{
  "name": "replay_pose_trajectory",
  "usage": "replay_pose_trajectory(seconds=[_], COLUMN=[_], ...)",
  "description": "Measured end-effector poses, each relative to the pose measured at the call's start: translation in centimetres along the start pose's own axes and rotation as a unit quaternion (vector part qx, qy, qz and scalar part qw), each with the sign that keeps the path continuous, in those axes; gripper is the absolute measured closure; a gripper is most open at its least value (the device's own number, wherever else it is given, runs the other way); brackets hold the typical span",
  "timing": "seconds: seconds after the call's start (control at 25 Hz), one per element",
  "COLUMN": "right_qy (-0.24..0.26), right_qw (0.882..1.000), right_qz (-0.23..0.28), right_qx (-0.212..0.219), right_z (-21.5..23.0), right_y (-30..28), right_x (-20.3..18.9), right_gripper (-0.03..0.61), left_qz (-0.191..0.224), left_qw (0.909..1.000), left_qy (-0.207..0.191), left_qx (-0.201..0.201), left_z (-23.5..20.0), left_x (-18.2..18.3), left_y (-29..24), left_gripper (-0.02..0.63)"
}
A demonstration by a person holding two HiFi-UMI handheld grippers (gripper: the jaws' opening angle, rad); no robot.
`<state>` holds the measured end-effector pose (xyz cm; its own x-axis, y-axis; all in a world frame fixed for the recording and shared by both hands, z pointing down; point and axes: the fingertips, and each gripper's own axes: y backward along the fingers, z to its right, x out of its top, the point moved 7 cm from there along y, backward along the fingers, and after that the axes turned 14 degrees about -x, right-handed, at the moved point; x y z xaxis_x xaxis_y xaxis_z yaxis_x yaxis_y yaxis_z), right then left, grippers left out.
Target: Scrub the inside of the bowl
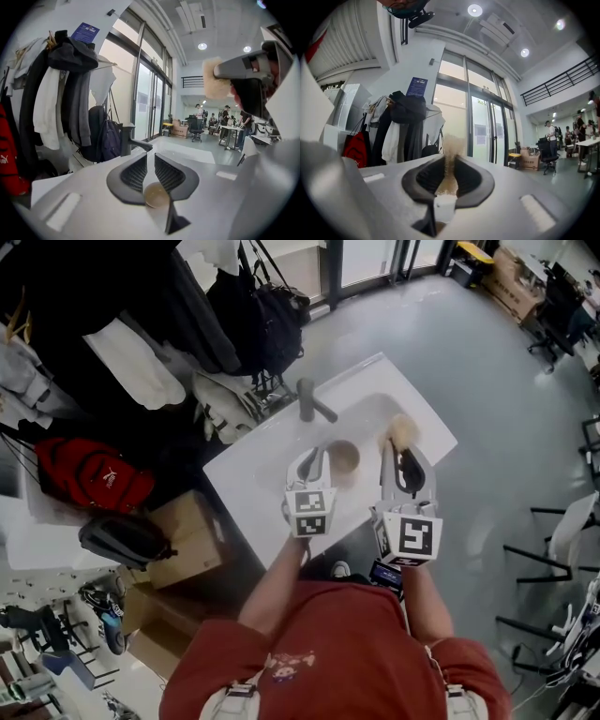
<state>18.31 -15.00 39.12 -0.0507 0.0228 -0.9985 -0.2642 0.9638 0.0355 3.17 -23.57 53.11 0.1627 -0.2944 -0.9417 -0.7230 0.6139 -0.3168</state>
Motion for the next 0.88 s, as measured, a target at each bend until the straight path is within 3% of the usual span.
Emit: replay_pose_trajectory(seconds=[0.32, 0.88], right_qy=[0.007, 0.017], right_qw=[1.000, 0.997], right_qz=[-0.025, -0.067], right_qx=[-0.013, -0.038], right_z=[-0.1, 0.6], right_y=[-0.8, -2.1], right_x=[-1.0, -4.0], right_gripper=[0.526, 0.526], left_qz=[-0.078, -0.176], left_qw=[0.9945, 0.9742], left_qy=[0.066, 0.137], left_qx=[-0.020, -0.034], left_z=[-1.5, -3.2], left_x=[-4.6, -11.3], left_y=[-3.4, -8.5], left_gripper=[0.481, 0.430])
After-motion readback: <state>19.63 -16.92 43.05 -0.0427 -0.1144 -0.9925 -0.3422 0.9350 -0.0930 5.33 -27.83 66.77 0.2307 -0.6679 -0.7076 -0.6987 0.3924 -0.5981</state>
